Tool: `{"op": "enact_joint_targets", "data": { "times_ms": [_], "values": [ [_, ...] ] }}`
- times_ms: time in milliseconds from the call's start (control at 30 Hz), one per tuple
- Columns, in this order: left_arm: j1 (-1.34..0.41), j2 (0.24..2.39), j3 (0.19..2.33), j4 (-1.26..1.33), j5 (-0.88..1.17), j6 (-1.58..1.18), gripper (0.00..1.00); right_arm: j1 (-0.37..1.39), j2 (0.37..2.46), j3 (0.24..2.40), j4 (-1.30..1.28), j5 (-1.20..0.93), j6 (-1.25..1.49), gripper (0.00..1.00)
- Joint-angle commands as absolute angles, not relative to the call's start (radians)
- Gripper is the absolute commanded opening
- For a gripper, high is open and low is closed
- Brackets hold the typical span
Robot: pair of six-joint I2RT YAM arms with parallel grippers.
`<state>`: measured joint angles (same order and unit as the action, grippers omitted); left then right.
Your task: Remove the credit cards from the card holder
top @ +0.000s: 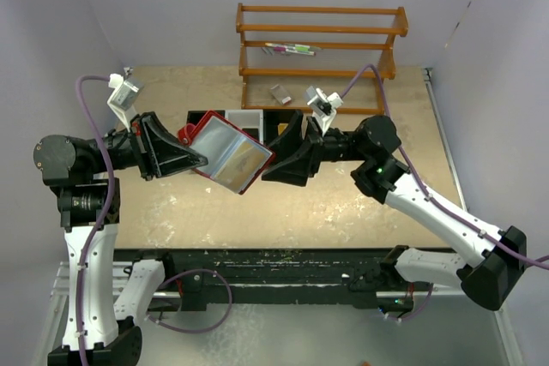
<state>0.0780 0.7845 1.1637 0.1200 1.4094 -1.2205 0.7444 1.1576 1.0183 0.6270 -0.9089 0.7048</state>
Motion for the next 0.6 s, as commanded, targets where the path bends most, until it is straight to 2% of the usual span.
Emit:
{"op": "enact_joint_targets", "data": {
  "times_ms": [0, 133, 400, 567],
  "values": [
    [0.081, 0.779, 1.199, 0.165, 1.398, -1.236, 0.0, 0.739, 1.135, 1.03, 0.725, -0.97, 0.721, 0.6],
    [0.08, 0.781, 1.202, 0.167, 1.397, -1.238, 0.0, 0.741, 1.145, 1.042, 0.734, -0.97, 0.736, 0.55],
    [0.08, 0.782, 1.211, 0.167, 1.399, -1.239, 0.0, 0.74, 1.163, 1.039, 0.779, -0.957, 0.775, 0.27],
    [0.08, 0.783, 1.213, 0.167, 1.397, -1.24, 0.0, 0.739, 1.161, 1.041, 0.776, -0.948, 0.784, 0.27]
  ]
}}
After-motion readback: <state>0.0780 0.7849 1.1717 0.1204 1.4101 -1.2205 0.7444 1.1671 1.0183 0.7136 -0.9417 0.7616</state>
